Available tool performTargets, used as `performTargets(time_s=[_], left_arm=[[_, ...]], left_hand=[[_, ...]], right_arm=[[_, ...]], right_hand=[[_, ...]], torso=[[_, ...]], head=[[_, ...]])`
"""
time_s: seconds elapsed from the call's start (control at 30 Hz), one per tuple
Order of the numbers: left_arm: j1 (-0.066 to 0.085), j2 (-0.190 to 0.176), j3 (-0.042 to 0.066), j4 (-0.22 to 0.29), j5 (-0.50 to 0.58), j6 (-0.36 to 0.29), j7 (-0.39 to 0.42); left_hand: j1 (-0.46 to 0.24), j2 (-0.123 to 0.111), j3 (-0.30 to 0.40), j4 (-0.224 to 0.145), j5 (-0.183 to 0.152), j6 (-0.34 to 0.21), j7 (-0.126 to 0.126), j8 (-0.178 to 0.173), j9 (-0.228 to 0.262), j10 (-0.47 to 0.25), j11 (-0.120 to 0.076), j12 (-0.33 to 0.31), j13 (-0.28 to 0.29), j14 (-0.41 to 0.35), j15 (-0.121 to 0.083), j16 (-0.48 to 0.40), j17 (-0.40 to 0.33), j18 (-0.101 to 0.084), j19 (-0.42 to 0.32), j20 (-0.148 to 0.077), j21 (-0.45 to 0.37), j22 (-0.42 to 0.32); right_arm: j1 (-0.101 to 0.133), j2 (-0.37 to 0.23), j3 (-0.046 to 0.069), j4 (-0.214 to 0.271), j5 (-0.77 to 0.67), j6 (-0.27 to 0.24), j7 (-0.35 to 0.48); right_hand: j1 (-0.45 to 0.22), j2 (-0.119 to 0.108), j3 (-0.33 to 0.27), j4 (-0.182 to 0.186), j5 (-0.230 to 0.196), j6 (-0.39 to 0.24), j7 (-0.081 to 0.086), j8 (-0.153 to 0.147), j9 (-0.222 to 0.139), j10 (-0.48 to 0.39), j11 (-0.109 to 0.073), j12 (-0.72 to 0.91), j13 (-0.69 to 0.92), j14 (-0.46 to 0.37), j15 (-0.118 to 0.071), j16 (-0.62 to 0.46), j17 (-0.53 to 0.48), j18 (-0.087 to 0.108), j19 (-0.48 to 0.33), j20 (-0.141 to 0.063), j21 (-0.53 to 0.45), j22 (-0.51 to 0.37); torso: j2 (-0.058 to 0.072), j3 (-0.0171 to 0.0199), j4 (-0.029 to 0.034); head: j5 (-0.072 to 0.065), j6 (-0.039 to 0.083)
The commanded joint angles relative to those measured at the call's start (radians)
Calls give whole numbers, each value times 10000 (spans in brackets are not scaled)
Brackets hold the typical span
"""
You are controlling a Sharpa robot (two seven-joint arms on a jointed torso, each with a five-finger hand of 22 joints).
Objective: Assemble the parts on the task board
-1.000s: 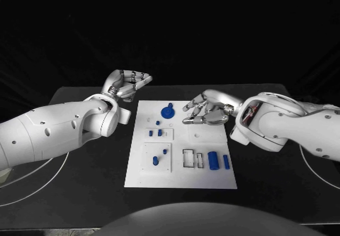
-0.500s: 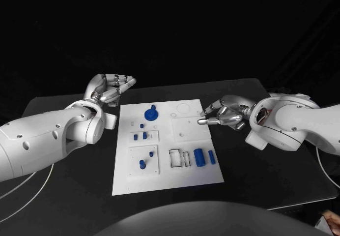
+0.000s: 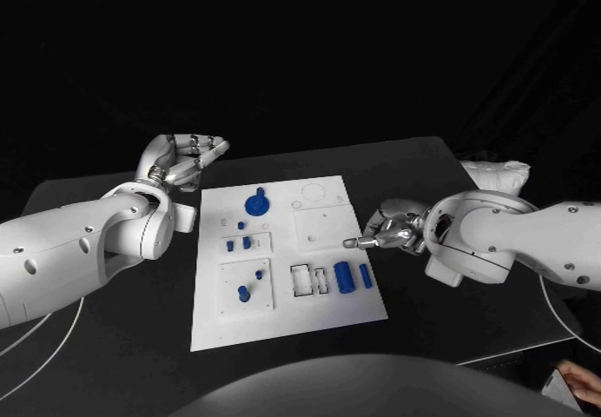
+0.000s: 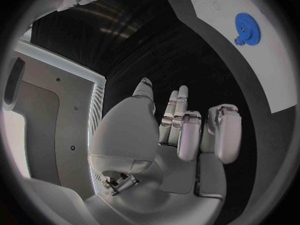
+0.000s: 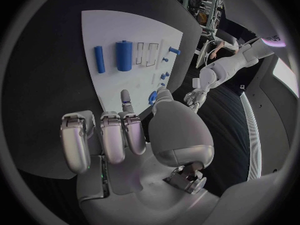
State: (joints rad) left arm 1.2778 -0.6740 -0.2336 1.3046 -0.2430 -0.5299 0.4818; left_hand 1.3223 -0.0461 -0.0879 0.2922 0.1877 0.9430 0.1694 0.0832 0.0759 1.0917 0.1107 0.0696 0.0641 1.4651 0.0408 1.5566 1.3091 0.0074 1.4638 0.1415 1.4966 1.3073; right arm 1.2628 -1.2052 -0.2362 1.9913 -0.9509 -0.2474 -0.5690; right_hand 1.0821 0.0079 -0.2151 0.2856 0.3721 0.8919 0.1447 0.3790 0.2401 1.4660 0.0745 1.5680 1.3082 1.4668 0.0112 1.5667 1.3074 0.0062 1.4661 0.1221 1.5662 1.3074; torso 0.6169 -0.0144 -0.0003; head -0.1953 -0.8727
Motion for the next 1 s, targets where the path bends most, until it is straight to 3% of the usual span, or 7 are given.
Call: performTargets(time_s=[0.03,0.17,0.3,0.47,0.63,1.0], left_arm=[[5,1,6,1,29,202,55],[-1,-13,5,-1,28,227,57],[-13,-41,4,0,28,232,63],[-18,-58,3,15,28,239,68],[-21,-80,3,28,27,244,69],[-22,-143,3,71,26,245,74]], left_hand=[[-6,72,-45,5,50,-53,17,-59,-10,-51,33,-22,3,896,48,-36,2223,123,479,73,-14,2375],[-5,73,-45,5,50,-54,17,-59,-10,-51,33,-22,3,896,48,-36,2223,123,480,73,-13,2376],[-3,79,-46,4,51,-57,17,-60,-10,-51,33,-21,3,896,49,-36,2224,122,483,74,-9,2377],[-3,79,-46,4,51,-57,17,-60,-10,-51,33,-21,3,896,49,-36,2224,122,483,74,-9,2377],[-3,79,-46,4,51,-57,17,-60,-10,-51,33,-21,3,896,49,-36,2224,122,483,74,-9,2377],[-3,79,-46,4,51,-57,17,-60,-10,-51,33,-21,3,896,49,-36,2224,122,483,74,-9,2377]], right_arm=[[-190,81,-3,-24,-1150,722,-864],[-445,200,-3,-31,-1726,784,-985],[-569,394,-3,-72,-1984,631,-992],[-645,632,-3,-132,-2104,479,-1045],[-717,854,-3,-240,-2153,465,-1083],[-928,1254,-3,-462,-2139,537,-1147]], right_hand=[[268,79,99,-41,115,8,-58,368,350,1048,16,28,2626,1040,10,41,2634,-62,1047,-14,46,2634],[466,82,210,-53,249,-101,-124,925,959,1048,-79,28,2626,1040,-165,41,2634,-62,1047,-178,46,2634],[522,50,294,-56,549,-315,-165,1200,1379,1048,-112,28,2626,1040,-211,41,2634,-62,1047,-231,46,2634],[584,59,365,-86,663,-421,-171,1268,1531,1048,-116,28,2626,1040,-222,41,2634,-62,1047,-233,46,2634],[648,54,421,-124,645,-520,-158,1282,1611,1048,-107,28,2626,1040,-217,41,2634,-62,1047,-231,46,2634],[754,58,535,-191,529,-730,-115,1312,1770,1048,-70,28,2626,1040,-193,41,2634,-62,1047,-215,46,2634]], torso=[[15,-2,7],[7,-6,-2],[4,3,-15],[8,-3,20],[5,-4,9],[6,-15,7]], head=[[-12,1],[38,1],[104,1],[85,1],[203,1],[233,1]])
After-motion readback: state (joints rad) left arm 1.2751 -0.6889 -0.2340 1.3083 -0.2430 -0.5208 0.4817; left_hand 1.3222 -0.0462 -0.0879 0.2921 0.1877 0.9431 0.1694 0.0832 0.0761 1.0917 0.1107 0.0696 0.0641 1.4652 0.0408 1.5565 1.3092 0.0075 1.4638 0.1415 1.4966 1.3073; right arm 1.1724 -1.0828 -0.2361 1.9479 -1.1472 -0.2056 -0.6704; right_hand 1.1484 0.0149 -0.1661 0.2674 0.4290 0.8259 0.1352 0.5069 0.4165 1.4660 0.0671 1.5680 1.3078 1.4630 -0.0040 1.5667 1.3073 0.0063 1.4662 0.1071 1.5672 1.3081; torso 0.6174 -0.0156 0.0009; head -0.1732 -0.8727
